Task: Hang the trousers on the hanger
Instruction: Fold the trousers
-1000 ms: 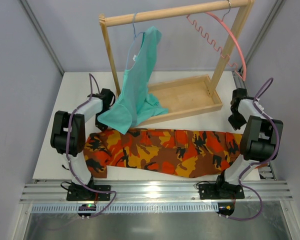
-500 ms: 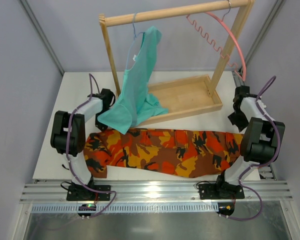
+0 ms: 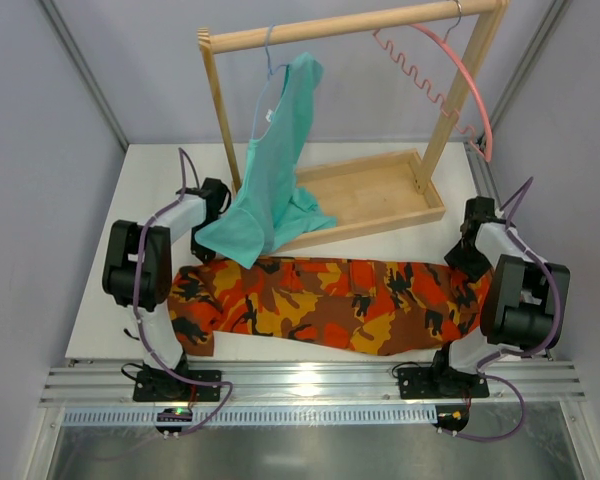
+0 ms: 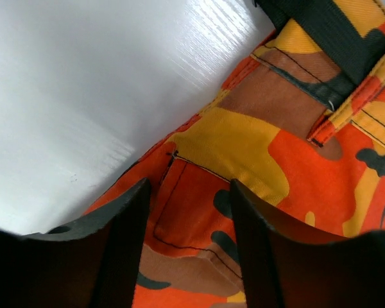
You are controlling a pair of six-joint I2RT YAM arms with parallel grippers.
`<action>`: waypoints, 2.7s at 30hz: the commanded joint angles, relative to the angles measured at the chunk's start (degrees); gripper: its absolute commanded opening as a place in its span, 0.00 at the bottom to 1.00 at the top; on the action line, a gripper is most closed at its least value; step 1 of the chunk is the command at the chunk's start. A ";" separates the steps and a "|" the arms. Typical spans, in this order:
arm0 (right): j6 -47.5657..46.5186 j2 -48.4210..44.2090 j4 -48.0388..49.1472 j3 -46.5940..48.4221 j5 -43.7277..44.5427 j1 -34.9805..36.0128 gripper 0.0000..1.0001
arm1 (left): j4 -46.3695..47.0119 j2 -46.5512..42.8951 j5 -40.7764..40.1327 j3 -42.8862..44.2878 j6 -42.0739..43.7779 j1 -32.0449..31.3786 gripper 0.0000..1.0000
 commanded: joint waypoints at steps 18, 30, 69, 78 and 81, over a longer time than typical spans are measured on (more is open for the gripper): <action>3.50 6.89 -0.23 2.99 13.65 -1.62 0.04 | -4.29 1.37 -4.76 1.80 -3.99 4.85 0.01; 5.44 6.72 -2.16 5.01 16.03 -3.21 0.04 | -5.43 2.42 -8.37 1.89 -5.83 6.96 0.01; -2.48 -11.47 3.11 3.87 -16.13 0.84 0.61 | -11.05 -23.85 2.95 -0.92 -27.27 32.88 0.80; -3.44 -18.06 2.93 0.09 -15.87 4.70 0.63 | -6.07 -36.32 5.85 -9.17 -35.46 38.33 0.85; -3.79 -19.38 2.76 -0.61 -15.69 4.70 0.65 | -0.51 -38.26 10.35 -14.89 -33.43 38.60 0.82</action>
